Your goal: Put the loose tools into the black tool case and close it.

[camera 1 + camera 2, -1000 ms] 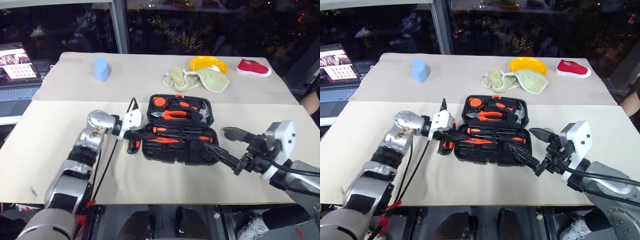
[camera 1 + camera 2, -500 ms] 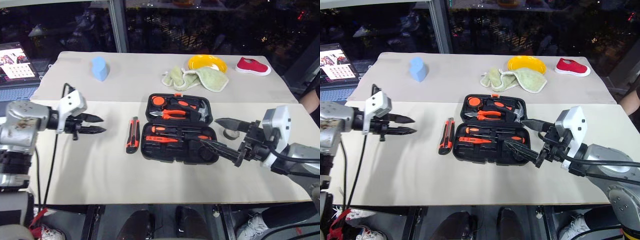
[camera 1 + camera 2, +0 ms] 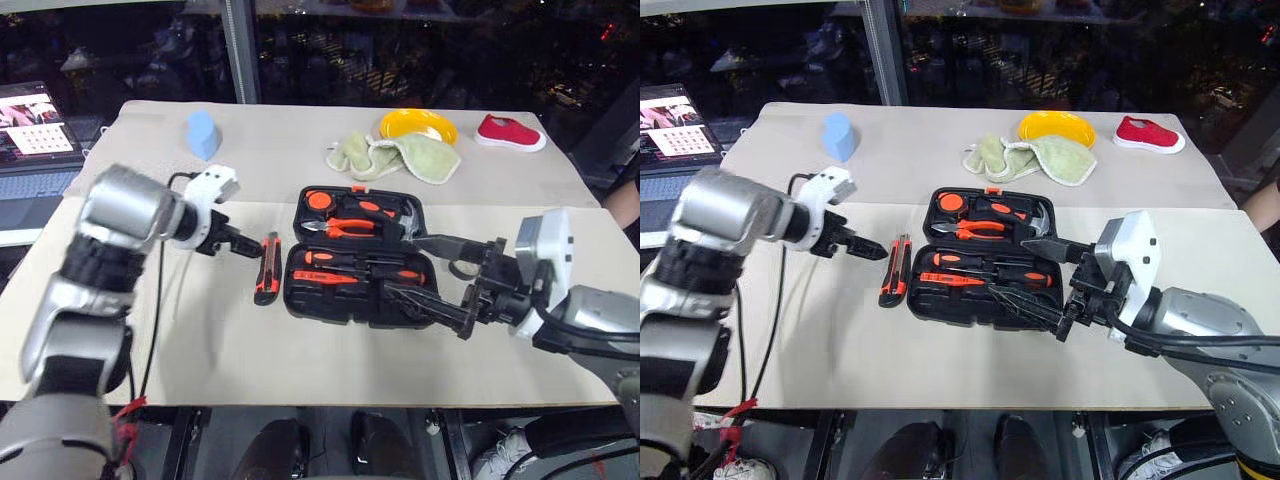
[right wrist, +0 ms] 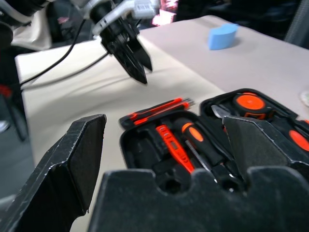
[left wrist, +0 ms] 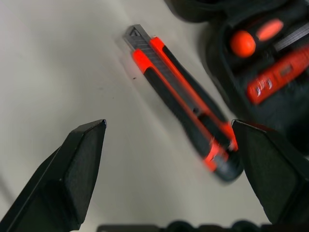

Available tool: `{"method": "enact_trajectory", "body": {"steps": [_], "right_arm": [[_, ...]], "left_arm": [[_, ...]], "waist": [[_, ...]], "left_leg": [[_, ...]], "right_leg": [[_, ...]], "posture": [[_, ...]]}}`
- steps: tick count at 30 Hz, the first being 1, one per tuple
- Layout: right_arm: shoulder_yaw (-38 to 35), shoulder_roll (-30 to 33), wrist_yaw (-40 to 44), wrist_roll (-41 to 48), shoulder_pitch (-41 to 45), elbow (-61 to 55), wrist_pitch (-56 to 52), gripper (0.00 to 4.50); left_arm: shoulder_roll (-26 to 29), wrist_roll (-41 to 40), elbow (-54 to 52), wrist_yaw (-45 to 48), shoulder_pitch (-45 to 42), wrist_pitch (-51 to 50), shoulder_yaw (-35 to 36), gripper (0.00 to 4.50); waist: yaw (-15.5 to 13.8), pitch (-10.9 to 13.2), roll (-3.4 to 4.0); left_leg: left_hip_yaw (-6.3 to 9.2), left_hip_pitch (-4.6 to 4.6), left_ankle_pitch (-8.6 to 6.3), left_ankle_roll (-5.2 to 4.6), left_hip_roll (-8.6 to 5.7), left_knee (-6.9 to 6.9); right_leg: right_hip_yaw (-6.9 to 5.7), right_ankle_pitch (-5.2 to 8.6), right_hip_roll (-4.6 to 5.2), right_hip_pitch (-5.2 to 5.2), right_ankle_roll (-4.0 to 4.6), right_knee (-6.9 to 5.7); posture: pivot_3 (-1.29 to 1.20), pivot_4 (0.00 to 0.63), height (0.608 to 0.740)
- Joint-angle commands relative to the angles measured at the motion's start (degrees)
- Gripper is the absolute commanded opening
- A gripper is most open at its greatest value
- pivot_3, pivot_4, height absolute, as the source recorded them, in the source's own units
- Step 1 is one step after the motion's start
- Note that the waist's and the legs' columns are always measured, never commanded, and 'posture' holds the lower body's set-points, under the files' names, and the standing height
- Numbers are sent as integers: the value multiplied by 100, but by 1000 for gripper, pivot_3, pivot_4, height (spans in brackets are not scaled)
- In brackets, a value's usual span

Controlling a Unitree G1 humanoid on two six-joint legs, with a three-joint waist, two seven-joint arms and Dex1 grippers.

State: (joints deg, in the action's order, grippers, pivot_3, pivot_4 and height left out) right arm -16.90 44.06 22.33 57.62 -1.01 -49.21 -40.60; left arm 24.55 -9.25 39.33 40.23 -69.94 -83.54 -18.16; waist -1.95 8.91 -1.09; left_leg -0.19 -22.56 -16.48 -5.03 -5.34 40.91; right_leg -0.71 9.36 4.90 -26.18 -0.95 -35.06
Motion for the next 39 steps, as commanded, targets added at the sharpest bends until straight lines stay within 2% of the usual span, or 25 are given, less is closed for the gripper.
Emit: {"method": "enact_trajectory", "body": {"steps": [1,8,11,13,17,19,27,30,35,39], "right_arm": [[-275,-20,-81,141,-48,-200,163,4500],[-276,-50,-172,176,60,-148,185,4500],[-249,-48,-210,182,96,-144,178,4500],[-247,-48,-233,193,104,-147,177,4500],[-266,-60,-290,205,59,-196,176,4500],[-292,-64,-328,222,26,-218,175,4500],[-372,1,-376,292,35,-203,158,4500],[-422,40,-362,329,-64,-249,133,4500],[-559,234,-45,412,-457,-331,82,4500],[-578,458,214,443,-708,-313,17,4500]], "left_arm": [[55,38,253,77,-276,283,-8,4466],[-240,96,462,274,-195,439,-483,4466],[-392,189,586,251,-84,523,-612,3786],[-467,243,691,260,-57,552,-632,2900],[-570,241,819,275,-34,516,-581,1693],[-579,263,842,296,-38,531,-557,1465],[-147,427,1012,567,-27,857,-557,1410],[447,771,681,1357,102,2332,-994,1409],[1081,689,193,3153,-127,4488,-945,1400],[1343,839,-711,4346,-22,5915,-1206,1400]], "waist": [[-7,0,0],[-29,0,0],[-45,-1,2],[-50,-2,3],[-51,-4,5],[-53,-9,13],[-36,-14,23],[1,-15,24],[32,-4,6],[-26,-4,6]], "left_leg": [[0,0,1,0,0,0],[-2,-1,8,-15,0,-1],[-1,5,7,-17,-3,0],[-1,6,5,-19,-4,1],[-2,15,6,-28,-4,0],[-1,18,8,-39,-4,0],[-3,33,4,-45,-5,1],[-4,34,5,-43,-5,-1],[-9,-3,-1,1,-2,-4],[-7,-23,6,-49,-2,1]], "right_leg": [[0,0,0,0,0,0],[0,0,1,0,0,1],[1,0,11,9,0,1],[-1,0,15,12,0,1],[-1,0,16,20,-1,1],[-1,1,17,24,-2,2],[-1,2,19,40,-4,2],[1,2,18,38,-4,2],[3,-5,21,-7,11,-1],[-7,-6,26,-14,10,10]], "posture": [[0,150,740],[0,150,740],[0,150,740],[0,150,740],[0,150,740],[0,150,740],[0,150,740],[0,150,740],[0,150,740],[0,150,740]]}}
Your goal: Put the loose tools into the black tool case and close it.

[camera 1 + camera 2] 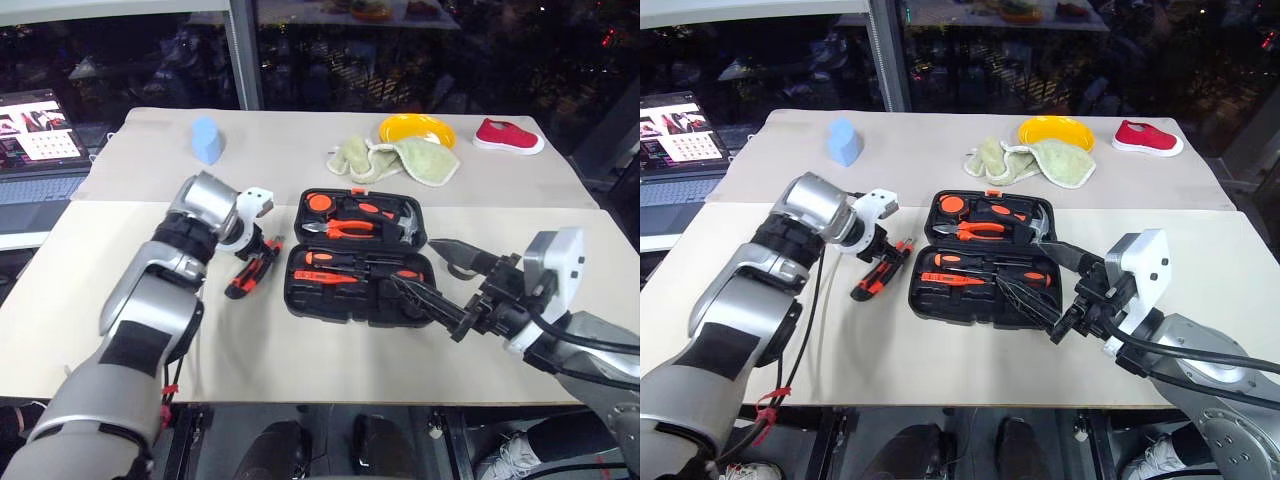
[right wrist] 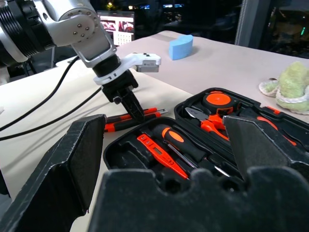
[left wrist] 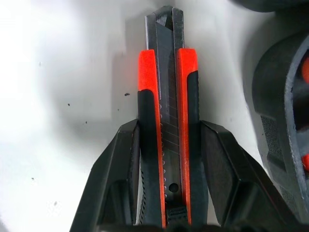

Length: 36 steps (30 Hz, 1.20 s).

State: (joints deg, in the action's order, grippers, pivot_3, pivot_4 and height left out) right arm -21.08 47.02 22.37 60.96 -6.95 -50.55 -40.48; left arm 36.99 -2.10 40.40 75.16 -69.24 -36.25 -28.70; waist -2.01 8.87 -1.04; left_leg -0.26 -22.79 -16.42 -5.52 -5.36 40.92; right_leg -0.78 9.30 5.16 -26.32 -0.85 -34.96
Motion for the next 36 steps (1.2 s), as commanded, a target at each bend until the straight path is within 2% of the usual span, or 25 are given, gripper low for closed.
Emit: {"method": "enact_trajectory", "body": {"steps": [1,3,6,9,11,14,16,20,23,32,34,36], "right_arm": [[-160,225,287,77,-191,-174,-11,4500],[-165,338,404,9,-329,-161,-34,4500],[-192,464,540,-133,-535,-156,-30,4500],[-246,467,552,-129,-656,-176,-4,4500],[-255,441,514,-133,-701,-204,13,4500],[-272,299,333,-144,-865,-323,57,4500],[-293,243,274,-151,-952,-403,72,4500],[-375,157,158,-135,-1062,-495,108,4500],[-422,106,88,-141,-1076,-514,117,4500],[-444,93,82,-219,-1178,-538,157,4500],[-413,96,67,-226,-1136,-532,152,4500],[-403,103,66,-224,-1106,-520,147,4500]], "left_arm": [[57,145,-1012,1019,-50,1460,-202,1400],[-111,178,-1268,1192,-17,1644,-251,1400],[-631,83,-1696,1338,-68,1180,-324,1400],[-911,238,-2066,1405,-29,1082,-508,1400],[-1125,352,-2199,1335,-28,734,-665,1400],[-1617,320,-2409,1176,-33,-416,-881,1400],[-1682,351,-2494,1170,13,-818,-1005,1400],[-1662,452,-2686,1006,211,-978,-1248,1400],[-1691,584,-2639,831,329,-696,-1348,1400],[-1708,833,-2530,654,533,-292,-1532,1400],[-1742,744,-2564,695,544,-424,-1464,2412],[-1764,610,-2582,722,483,-574,-1296,2894]], "waist": [[-37,0,0],[-64,0,0],[-78,0,-1],[-50,2,-4],[-11,2,-4],[-1,2,-4],[-12,3,-4],[48,2,-3],[39,2,-3],[-27,1,-1],[-31,0,0],[-29,1,-1]], "left_leg": [[0,0,-3,-8,-1,2],[1,-4,-7,-19,-3,3],[1,-13,-6,-27,-6,7],[1,-21,-4,-31,-5,23],[1,-18,-4,-32,-5,27],[-4,-7,0,-37,-1,29],[-1,-8,-20,-84,2,37],[-4,-6,-25,-92,4,56],[-3,-7,0,-48,4,57],[-2,-4,-1,-47,4,54],[-2,1,-1,-47,4,54],[-3,2,-1,-48,4,54]], "right_leg": [[-2,0,2,0,-1,2],[-2,-1,5,2,-3,7],[-4,-2,4,3,-9,9],[-5,1,0,2,-17,10],[0,2,0,3,-16,6],[6,4,-2,13,-15,-2],[2,6,-5,16,-19,-6],[6,6,-12,17,-21,-14],[4,6,-11,17,-21,-14],[5,6,-7,19,-20,-10],[4,6,-6,26,-20,-10],[5,6,-5,26,-21,-10]], "posture": [[0,150,740],[0,150,740],[0,150,740],[0,150,740],[0,150,740],[0,150,740],[0,150,740],[0,150,740],[0,150,740],[0,150,740],[0,150,740],[0,150,740]]}}
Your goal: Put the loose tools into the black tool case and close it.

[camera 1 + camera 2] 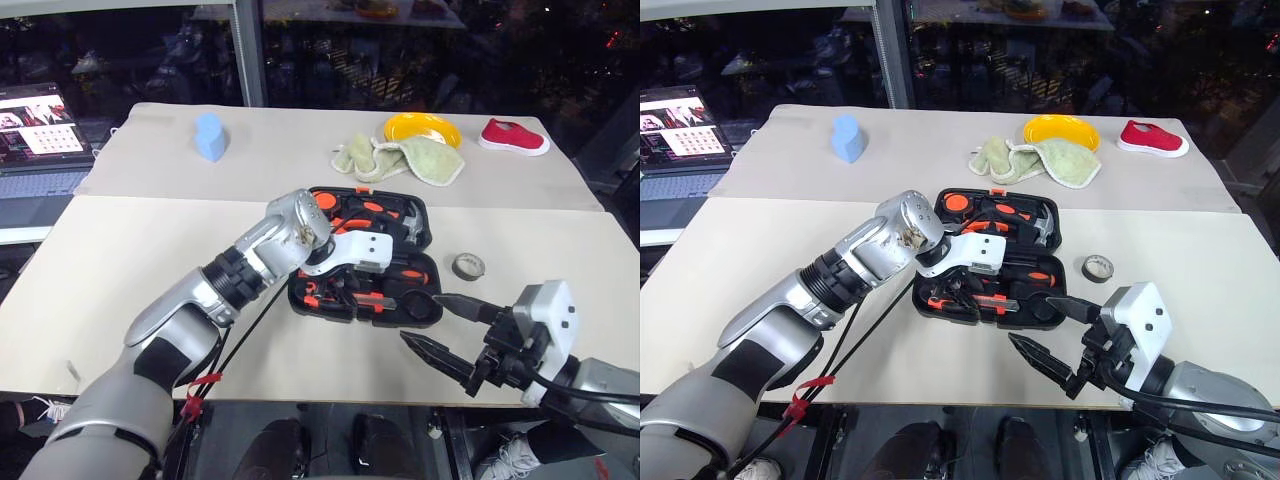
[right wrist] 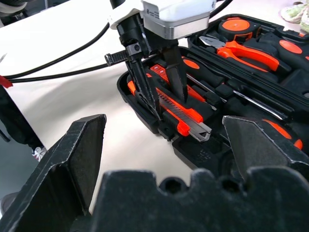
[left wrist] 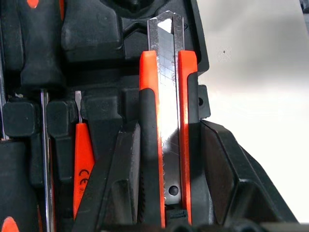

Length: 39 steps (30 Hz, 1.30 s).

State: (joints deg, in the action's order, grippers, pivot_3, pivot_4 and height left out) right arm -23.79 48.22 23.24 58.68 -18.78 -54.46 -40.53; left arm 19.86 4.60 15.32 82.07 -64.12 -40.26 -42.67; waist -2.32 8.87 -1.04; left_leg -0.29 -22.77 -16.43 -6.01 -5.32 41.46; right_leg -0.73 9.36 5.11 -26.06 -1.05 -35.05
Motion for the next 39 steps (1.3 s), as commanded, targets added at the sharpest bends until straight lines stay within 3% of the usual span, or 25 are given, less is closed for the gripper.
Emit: {"method": "enact_trajectory", "body": {"steps": [1,4,11,14,19,24,39], "right_arm": [[-133,-15,-14,1,76,-126,152,4500],[-143,-17,11,-12,53,-123,154,4500],[-205,-24,22,31,-36,-150,133,4500],[-258,-5,30,73,-68,-153,125,4500],[-316,36,17,154,-36,-133,89,4500],[-380,55,8,206,-79,-134,61,4500],[-286,11,-205,256,-30,-142,71,4500]], "left_arm": [[-35,-136,-83,43,-91,-288,215,3366],[83,-429,-120,136,-266,-557,614,4396],[490,-953,-66,147,-49,-134,1485,4460],[440,-1145,153,-49,205,50,1814,3660],[416,-1180,276,-13,712,799,1839,1738],[471,-1216,197,216,799,828,1704,11],[758,-580,330,409,1037,1689,1150,11]], "waist": [[2,1,-1],[3,1,-1],[13,0,0],[9,0,0],[-7,0,0],[-12,0,0],[-3,0,1]], "left_leg": [[1,-4,0,0,0,1],[0,-6,0,0,0,2],[0,-5,2,4,0,-4],[1,-4,3,5,0,-5],[1,-3,4,8,-1,-5],[1,-5,4,8,-2,-4],[1,-4,3,7,-2,-7]], "right_leg": [[-1,0,-1,-4,0,0],[-2,0,-2,-7,0,-2],[-2,0,-3,-10,0,1],[-2,0,-2,-10,0,2],[-3,-1,-1,-9,1,2],[-3,-1,0,-9,2,3],[-1,-1,2,-9,2,3]], "posture": [[0,150,740],[0,150,740],[0,150,740],[0,150,740],[0,150,740],[0,150,740],[0,150,740]]}}
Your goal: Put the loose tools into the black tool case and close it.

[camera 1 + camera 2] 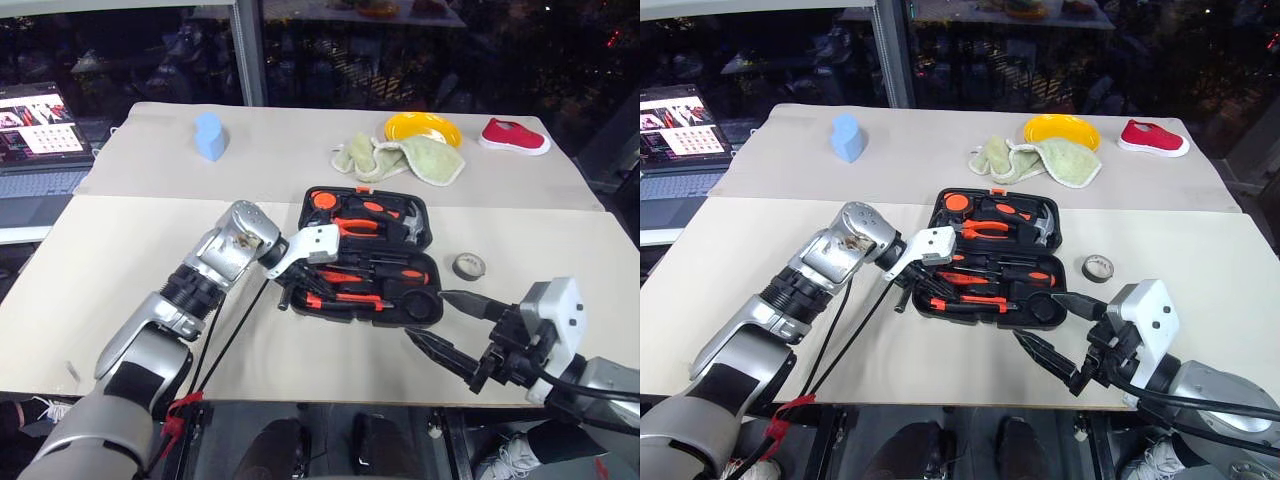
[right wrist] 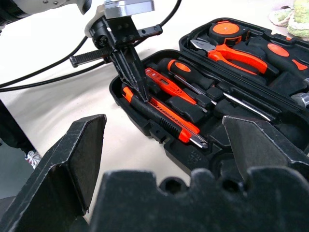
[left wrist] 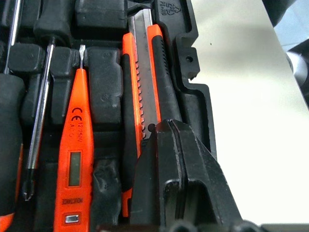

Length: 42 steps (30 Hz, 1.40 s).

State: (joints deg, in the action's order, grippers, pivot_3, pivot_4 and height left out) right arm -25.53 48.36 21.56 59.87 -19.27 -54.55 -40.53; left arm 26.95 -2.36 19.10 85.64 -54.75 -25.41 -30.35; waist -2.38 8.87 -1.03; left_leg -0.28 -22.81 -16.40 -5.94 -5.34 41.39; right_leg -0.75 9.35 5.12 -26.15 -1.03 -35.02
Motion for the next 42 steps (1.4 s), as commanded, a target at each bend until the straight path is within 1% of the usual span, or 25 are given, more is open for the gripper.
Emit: {"method": "enact_trajectory", "body": {"steps": [1,7,10,12,14,16,18,20,21,22,23,25,27,29,30,31,32,34,36,38,41,42], "right_arm": [[-118,-5,-46,147,20,-124,73,4500],[-86,8,-107,192,92,-94,67,4500],[-87,22,-124,221,108,-82,61,4500],[-92,28,-123,228,97,-80,57,4500],[-85,20,-97,174,55,-76,59,4500],[-81,-8,-87,-58,-20,-39,87,4500],[-115,-73,-156,-294,-72,102,104,4500],[-224,-72,-159,-586,-130,347,87,4500],[-338,-3,-72,-721,-175,502,58,4500],[-517,142,88,-847,-192,744,19,4500],[-651,239,230,-938,-209,933,8,4500],[-918,815,736,-1110,17,1672,-135,4500],[-938,1320,1237,-1288,248,2256,-163,4500],[-734,1763,1716,-1494,541,2781,-102,4500],[-530,1988,1923,-1614,758,3064,-65,4500],[-309,2169,2118,-1762,968,3330,17,4500],[7,2351,2328,-1910,1284,3632,93,4500],[618,2566,2719,-2164,1918,4129,200,4500],[1525,2560,3103,-2663,2844,4628,355,4500],[2336,2382,3445,-3228,3696,5140,543,4500],[3176,2015,3916,-3921,4627,5845,856,4500],[3352,1913,4040,-4094,4837,6035,953,4500]], "left_arm": [[33,161,-40,16,131,256,-104,11],[125,709,-114,-217,502,1185,-436,11],[122,922,24,-364,569,1514,-485,11],[34,911,150,-481,537,1549,-381,11],[-69,765,217,-561,464,1462,-178,11],[-138,416,213,-540,375,1428,212,11],[-199,5,224,-486,314,1367,638,11],[-185,-347,305,-362,200,1083,978,11],[-141,-479,350,-275,115,908,1112,259],[-87,-701,403,-132,-16,614,1298,519],[-69,-857,432,-51,-108,401,1418,687],[4,-1390,363,2,-328,-136,1924,1381],[104,-1598,126,65,-308,-212,2119,2111],[224,-1715,-212,174,-161,-220,2154,2765],[304,-1826,-416,247,-72,-295,2189,3181],[359,-1923,-602,263,-10,-416,2203,3472],[424,-2020,-810,274,62,-523,2230,3946],[521,-2170,-1164,252,180,-709,2260,4448],[647,-2300,-1533,265,324,-810,2287,4448],[734,-2378,-1792,235,423,-839,2300,4448],[803,-2472,-2015,119,487,-925,2315,4448],[817,-2493,-2061,83,497,-952,2316,4448]], "waist": [[4,0,1],[4,-3,3],[-6,-5,6],[-7,-6,7],[-8,-6,8],[-12,-7,9],[-5,-5,6],[5,-4,5],[7,-4,5],[6,-4,5],[7,-4,5],[19,-4,5],[29,-2,4],[59,-2,10],[69,-2,11],[78,-2,11],[96,-2,12],[118,0,11],[148,3,10],[175,6,12],[185,9,13],[185,10,13]], "left_leg": [[0,0,0,0,0,0],[0,7,-1,-1,0,-2],[0,32,-2,-3,0,-8],[1,61,-34,-55,1,-15],[2,111,-36,-58,3,-24],[2,133,-36,-59,3,-29],[3,137,-36,-59,3,-27],[1,113,-36,-60,3,-22],[-1,100,-35,-60,2,-16],[-2,85,-36,-61,0,-8],[-3,81,-12,-19,-3,-9],[-4,56,-10,-16,-6,-11],[-21,40,-9,-16,-11,-9],[-22,43,-9,-15,-11,-15],[-27,46,-9,-14,-11,-25],[-27,47,-6,-10,-11,-36],[-24,48,-3,-5,-8,-41],[-21,44,1,2,-6,-46],[-20,33,4,7,-4,-45],[-21,33,4,7,-3,-44],[-23,32,4,7,-3,-42],[-23,33,4,7,-3,-43]], "right_leg": [[0,0,0,1,0,0],[2,0,2,7,0,1],[3,0,6,30,0,4],[1,1,7,65,-1,12],[0,5,8,106,-8,25],[0,41,9,121,-61,35],[0,46,10,129,-70,38],[0,44,9,111,-69,35],[1,37,7,102,-58,24],[1,18,7,88,-27,6],[0,15,6,80,-23,4],[-1,14,5,54,-21,4],[-8,13,1,25,-23,-2],[-4,12,5,27,-22,3],[1,13,7,26,-21,5],[6,13,10,26,-20,9],[11,13,12,27,-14,11],[12,12,12,20,-6,9],[10,8,11,9,0,7],[12,8,12,10,1,8],[11,7,12,8,2,8],[11,7,12,8,2,8]], "posture": [[0,150,740],[0,150,740],[0,150,740],[0,150,740],[0,150,740],[0,150,740],[0,150,740],[0,150,740],[0,150,740],[0,150,740],[0,150,740],[0,150,740],[0,150,740],[0,150,740],[0,150,740],[0,150,740],[0,150,740],[0,150,740],[0,150,740],[0,150,740],[0,150,740],[0,150,740]]}}
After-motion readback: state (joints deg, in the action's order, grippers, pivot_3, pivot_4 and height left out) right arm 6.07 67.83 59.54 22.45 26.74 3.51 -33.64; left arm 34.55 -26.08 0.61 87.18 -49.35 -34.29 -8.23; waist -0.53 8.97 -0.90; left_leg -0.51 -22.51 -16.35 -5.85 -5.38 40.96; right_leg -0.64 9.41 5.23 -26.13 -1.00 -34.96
